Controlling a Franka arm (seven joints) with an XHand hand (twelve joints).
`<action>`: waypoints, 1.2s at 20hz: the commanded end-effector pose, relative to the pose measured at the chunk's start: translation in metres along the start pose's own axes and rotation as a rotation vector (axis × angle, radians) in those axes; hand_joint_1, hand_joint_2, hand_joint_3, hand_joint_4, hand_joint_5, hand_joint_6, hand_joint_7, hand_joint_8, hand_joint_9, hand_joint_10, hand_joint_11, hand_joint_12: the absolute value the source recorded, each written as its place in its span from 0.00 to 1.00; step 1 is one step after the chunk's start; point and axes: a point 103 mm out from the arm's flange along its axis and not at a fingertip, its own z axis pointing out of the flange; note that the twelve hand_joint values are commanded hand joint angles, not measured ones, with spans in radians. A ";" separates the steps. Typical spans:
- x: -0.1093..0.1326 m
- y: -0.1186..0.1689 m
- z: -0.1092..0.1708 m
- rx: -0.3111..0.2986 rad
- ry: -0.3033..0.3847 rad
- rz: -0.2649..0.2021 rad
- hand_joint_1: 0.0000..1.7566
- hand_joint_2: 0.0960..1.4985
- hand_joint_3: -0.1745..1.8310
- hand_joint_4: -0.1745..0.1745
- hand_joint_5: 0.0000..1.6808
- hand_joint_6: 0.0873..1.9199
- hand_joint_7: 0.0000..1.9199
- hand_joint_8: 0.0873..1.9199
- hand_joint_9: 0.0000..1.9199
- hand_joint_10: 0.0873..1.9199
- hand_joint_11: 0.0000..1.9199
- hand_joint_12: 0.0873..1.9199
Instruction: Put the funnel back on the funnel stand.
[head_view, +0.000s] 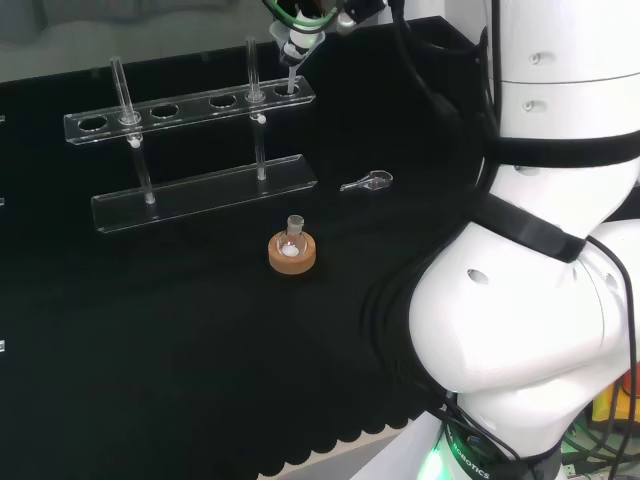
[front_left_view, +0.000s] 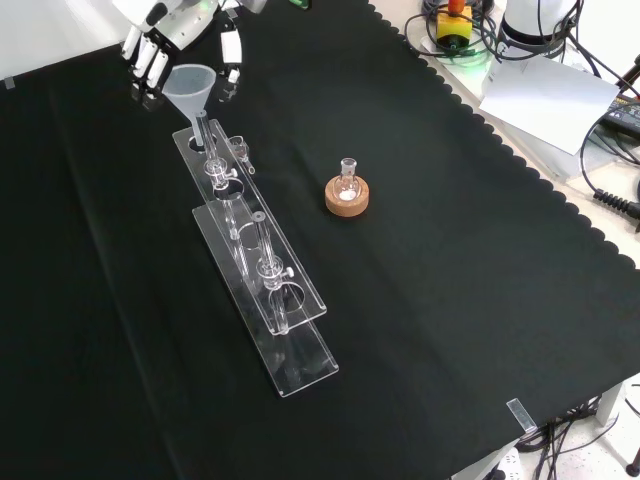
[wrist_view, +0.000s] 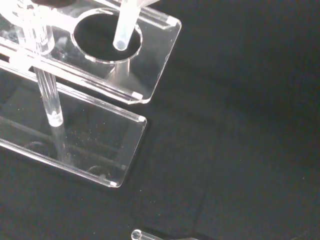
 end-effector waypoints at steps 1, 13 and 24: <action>0.002 0.007 0.007 0.012 0.005 -0.009 0.41 0.47 0.36 0.42 0.32 0.26 0.17 0.29 0.40 0.22 0.22 0.70; 0.010 0.020 0.023 0.054 0.002 -0.019 0.41 0.47 0.36 0.42 0.31 0.25 0.16 0.29 0.38 0.21 0.21 0.70; 0.018 0.022 0.035 0.088 0.014 -0.006 0.40 0.46 0.35 0.40 0.16 0.04 0.01 0.18 0.08 0.32 0.01 0.77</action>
